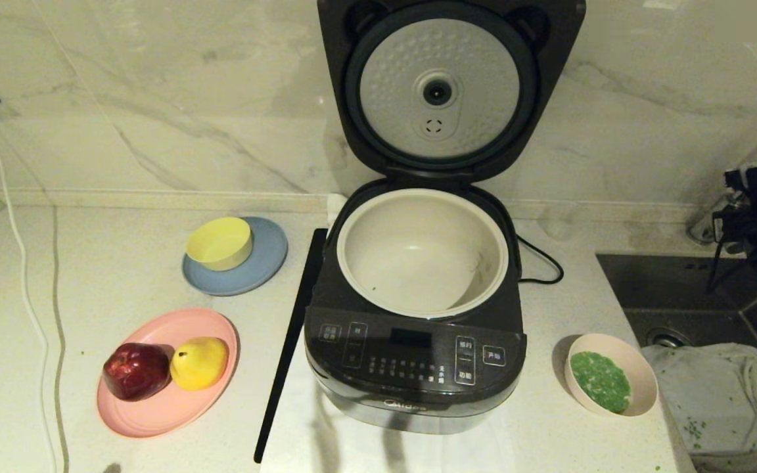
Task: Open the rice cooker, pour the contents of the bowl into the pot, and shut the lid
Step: Turn on the tap
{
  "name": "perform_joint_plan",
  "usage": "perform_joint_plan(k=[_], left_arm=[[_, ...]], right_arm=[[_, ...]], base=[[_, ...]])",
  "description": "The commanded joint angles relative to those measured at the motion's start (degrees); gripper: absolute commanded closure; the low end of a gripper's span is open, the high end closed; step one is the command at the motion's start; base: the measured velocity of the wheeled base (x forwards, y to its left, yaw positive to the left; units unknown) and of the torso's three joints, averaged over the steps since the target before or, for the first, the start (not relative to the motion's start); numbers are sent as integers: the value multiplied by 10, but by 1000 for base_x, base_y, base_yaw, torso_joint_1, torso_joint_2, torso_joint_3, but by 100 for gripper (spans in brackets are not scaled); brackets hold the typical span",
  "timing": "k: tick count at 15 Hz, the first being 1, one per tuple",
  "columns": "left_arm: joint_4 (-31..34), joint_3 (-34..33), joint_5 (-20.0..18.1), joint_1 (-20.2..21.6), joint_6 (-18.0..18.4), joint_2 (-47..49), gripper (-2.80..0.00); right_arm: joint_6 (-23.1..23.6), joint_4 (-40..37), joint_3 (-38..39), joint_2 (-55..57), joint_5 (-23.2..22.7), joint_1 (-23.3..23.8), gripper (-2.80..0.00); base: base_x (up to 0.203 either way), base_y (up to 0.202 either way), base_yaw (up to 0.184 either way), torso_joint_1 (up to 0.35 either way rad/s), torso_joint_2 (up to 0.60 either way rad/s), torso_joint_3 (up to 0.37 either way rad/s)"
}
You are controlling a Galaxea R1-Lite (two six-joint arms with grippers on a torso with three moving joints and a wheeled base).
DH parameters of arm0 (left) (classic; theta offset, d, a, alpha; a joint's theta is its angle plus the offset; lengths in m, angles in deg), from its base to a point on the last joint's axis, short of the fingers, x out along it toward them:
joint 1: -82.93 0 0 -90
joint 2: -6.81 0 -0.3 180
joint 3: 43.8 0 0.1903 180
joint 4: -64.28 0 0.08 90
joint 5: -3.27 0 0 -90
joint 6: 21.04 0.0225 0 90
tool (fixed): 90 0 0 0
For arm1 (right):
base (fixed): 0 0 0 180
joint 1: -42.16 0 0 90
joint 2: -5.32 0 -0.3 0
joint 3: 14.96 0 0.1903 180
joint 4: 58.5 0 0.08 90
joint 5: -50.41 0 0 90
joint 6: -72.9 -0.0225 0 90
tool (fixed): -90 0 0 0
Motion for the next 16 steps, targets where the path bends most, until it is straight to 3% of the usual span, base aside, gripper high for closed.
perform_joint_plan(k=[1, 9, 16], left_arm=[[0, -5, 0, 0, 0, 0, 0], [0, -5, 0, 0, 0, 0, 0], [0, -5, 0, 0, 0, 0, 0]], right_arm=[[1, -6, -30, 24, 2, -2, 0], [2, -18, -91, 61, 4, -3, 0], [2, -26, -90, 59, 12, 1, 0]], base=[[0, 0, 0, 0, 0, 0], [0, 0, 0, 0, 0, 0], [0, 0, 0, 0, 0, 0]])
